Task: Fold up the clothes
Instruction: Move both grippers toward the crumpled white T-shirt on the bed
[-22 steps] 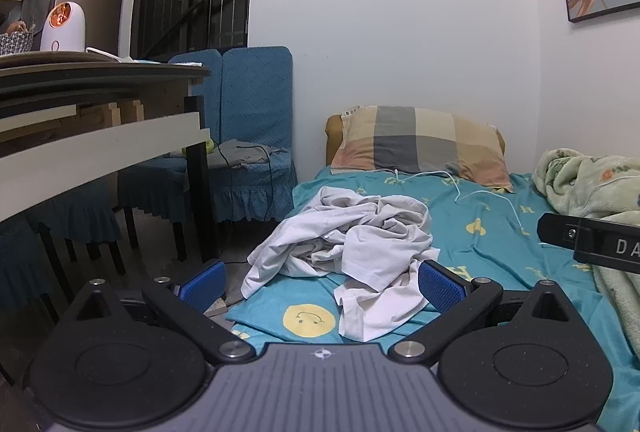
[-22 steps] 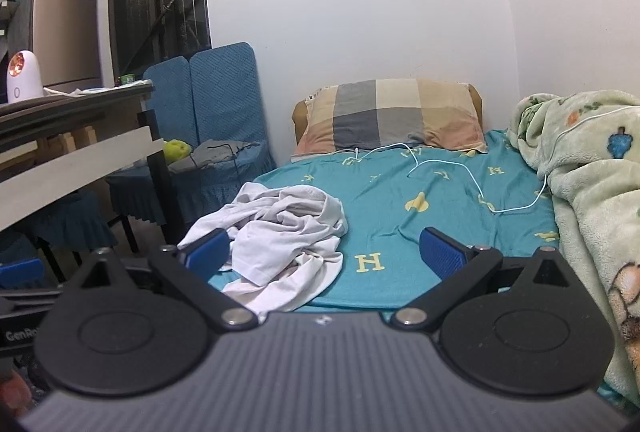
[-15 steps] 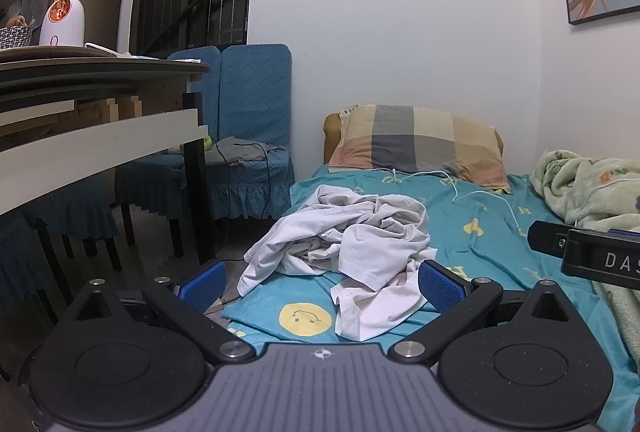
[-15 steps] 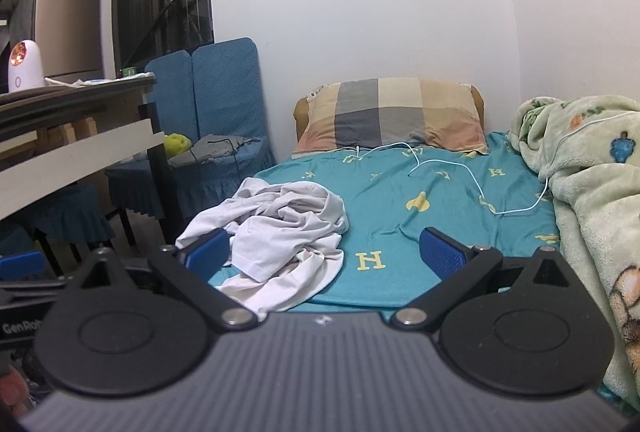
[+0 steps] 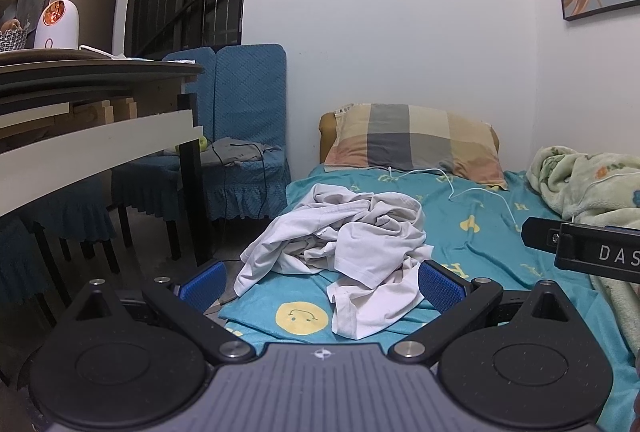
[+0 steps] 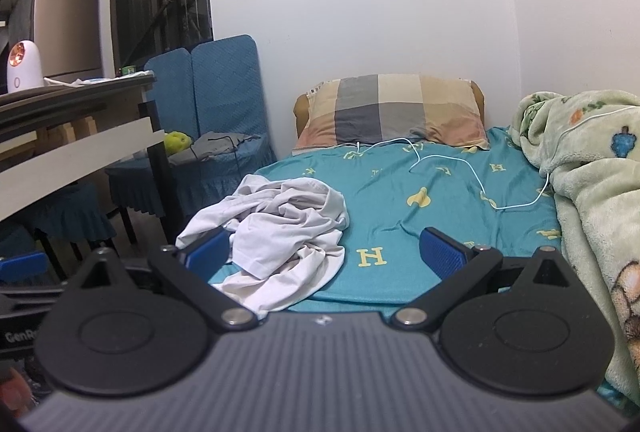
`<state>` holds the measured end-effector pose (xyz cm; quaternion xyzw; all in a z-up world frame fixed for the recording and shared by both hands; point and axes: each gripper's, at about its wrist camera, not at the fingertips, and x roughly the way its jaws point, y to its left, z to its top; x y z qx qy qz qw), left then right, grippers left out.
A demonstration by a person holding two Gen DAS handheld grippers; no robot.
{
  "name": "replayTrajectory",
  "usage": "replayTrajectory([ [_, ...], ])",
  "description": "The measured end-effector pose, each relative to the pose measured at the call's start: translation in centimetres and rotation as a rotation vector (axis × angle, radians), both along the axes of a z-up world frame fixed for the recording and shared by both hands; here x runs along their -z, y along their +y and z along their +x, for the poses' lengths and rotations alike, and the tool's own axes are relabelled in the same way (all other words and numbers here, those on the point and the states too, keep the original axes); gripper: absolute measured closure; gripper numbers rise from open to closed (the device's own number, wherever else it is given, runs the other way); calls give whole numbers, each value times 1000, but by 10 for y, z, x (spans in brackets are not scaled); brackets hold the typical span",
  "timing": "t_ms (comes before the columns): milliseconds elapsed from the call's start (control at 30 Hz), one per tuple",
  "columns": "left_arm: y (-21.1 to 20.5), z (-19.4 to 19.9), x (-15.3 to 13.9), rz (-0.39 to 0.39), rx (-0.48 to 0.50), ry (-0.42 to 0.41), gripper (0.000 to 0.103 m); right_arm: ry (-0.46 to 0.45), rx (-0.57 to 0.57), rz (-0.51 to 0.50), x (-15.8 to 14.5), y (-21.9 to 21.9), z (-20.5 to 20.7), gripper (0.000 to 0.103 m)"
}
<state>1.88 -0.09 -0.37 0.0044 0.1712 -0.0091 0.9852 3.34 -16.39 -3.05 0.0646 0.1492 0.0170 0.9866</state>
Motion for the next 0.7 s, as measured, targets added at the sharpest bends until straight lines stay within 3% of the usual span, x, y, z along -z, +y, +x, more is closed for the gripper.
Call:
replayTrajectory([
  [333,4,-3,-1,-27,2,-22,0,-5,-11,21,0,-1,-1,0],
  [700,-2,1,4,1,22,-4,0,-2,2,35,1,-5,-1,0],
])
